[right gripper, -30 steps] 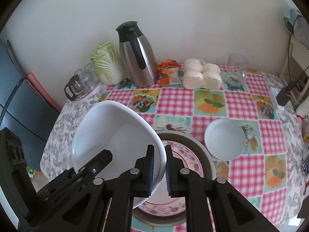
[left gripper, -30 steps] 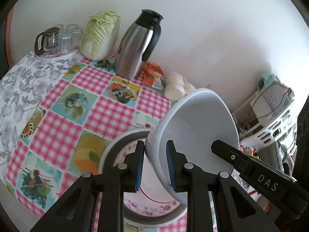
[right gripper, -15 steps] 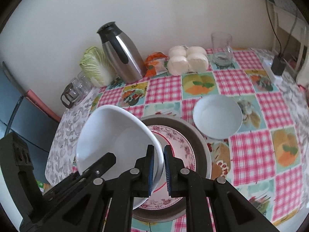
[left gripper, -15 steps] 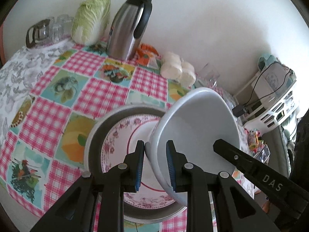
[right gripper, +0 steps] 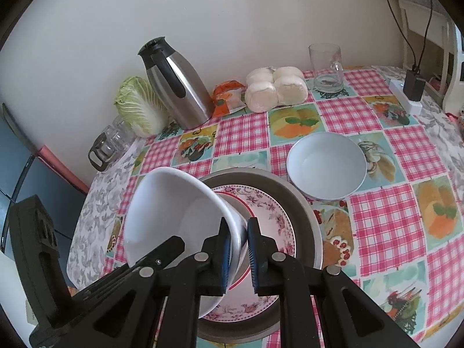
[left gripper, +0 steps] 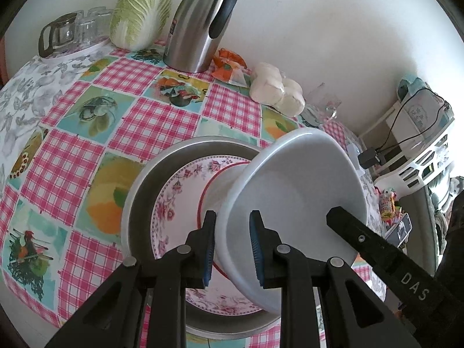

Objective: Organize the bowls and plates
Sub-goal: 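Carry the white square bowl with both grippers over the red-rimmed bowl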

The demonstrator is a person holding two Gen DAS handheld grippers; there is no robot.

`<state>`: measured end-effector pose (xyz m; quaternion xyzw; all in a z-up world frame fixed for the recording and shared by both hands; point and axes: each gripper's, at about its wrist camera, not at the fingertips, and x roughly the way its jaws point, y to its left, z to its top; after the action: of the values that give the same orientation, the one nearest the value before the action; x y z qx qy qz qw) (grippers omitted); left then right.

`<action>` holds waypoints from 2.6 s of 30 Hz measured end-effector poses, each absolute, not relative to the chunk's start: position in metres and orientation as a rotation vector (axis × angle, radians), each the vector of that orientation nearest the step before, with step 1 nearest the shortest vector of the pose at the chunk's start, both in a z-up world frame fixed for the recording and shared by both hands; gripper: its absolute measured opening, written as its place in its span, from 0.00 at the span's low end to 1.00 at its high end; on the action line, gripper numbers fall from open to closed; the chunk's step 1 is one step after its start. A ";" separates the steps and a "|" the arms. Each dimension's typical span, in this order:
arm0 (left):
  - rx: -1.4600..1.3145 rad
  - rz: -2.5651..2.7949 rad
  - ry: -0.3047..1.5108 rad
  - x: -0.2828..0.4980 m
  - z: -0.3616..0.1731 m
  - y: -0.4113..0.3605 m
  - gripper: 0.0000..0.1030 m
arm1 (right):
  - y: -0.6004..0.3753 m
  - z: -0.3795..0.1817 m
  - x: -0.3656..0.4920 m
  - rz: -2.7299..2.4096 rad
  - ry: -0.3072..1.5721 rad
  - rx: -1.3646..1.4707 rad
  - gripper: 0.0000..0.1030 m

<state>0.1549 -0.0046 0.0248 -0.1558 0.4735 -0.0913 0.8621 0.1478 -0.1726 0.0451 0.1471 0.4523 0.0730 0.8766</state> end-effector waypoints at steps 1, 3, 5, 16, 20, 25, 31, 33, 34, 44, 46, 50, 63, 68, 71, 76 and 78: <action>-0.330 -0.188 0.992 0.155 0.025 -0.003 0.23 | -0.173 0.043 0.149 0.154 0.948 0.311 0.14; -0.340 -0.188 0.991 0.156 0.024 -0.001 0.23 | -0.172 0.040 0.151 0.160 0.958 0.316 0.14; -0.347 -0.189 0.991 0.157 0.024 0.000 0.23 | -0.173 0.038 0.152 0.161 0.961 0.322 0.14; -0.373 -0.192 0.990 0.161 0.022 0.000 0.23 | -0.178 0.024 0.157 0.155 0.993 0.347 0.14; -0.379 -0.197 0.998 0.163 0.019 -0.001 0.23 | -0.179 0.023 0.158 0.151 0.993 0.357 0.14; -0.376 -0.192 0.998 0.165 0.020 -0.001 0.23 | -0.179 0.022 0.158 0.151 0.993 0.356 0.14; -0.352 -0.180 0.998 0.163 0.023 -0.002 0.23 | -0.180 0.021 0.158 0.157 0.998 0.370 0.14; -0.348 -0.179 1.001 0.163 0.022 -0.002 0.23 | -0.180 0.021 0.158 0.155 0.999 0.372 0.14; -0.344 -0.178 1.002 0.163 0.023 -0.003 0.23 | -0.180 0.021 0.158 0.154 1.000 0.372 0.14; -0.290 -0.160 1.011 0.162 0.023 -0.008 0.23 | -0.181 0.023 0.158 0.159 0.995 0.374 0.14; -0.281 -0.156 1.008 0.162 0.024 -0.008 0.24 | -0.181 0.021 0.158 0.161 0.998 0.381 0.14; -0.271 -0.150 1.007 0.161 0.024 -0.010 0.25 | -0.182 0.019 0.159 0.166 0.998 0.390 0.14; -0.166 -0.124 1.006 0.159 0.028 -0.020 0.26 | -0.185 0.022 0.158 0.172 0.983 0.399 0.14; -0.089 -0.104 0.998 0.157 0.028 -0.028 0.26 | -0.184 0.020 0.158 0.173 0.984 0.397 0.14; -0.075 -0.098 0.996 0.157 0.028 -0.030 0.26 | -0.184 0.017 0.159 0.174 0.986 0.399 0.13; -0.069 -0.095 0.996 0.157 0.029 -0.031 0.26 | -0.184 0.015 0.160 0.172 0.984 0.389 0.11; -0.095 -0.104 1.000 0.158 0.029 -0.029 0.27 | -0.185 0.015 0.160 0.172 0.980 0.393 0.10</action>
<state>0.1576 -0.0290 0.0286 -0.0453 0.4790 -0.0500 0.8752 0.1597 -0.1852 0.0149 0.1871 0.4672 0.0820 0.8602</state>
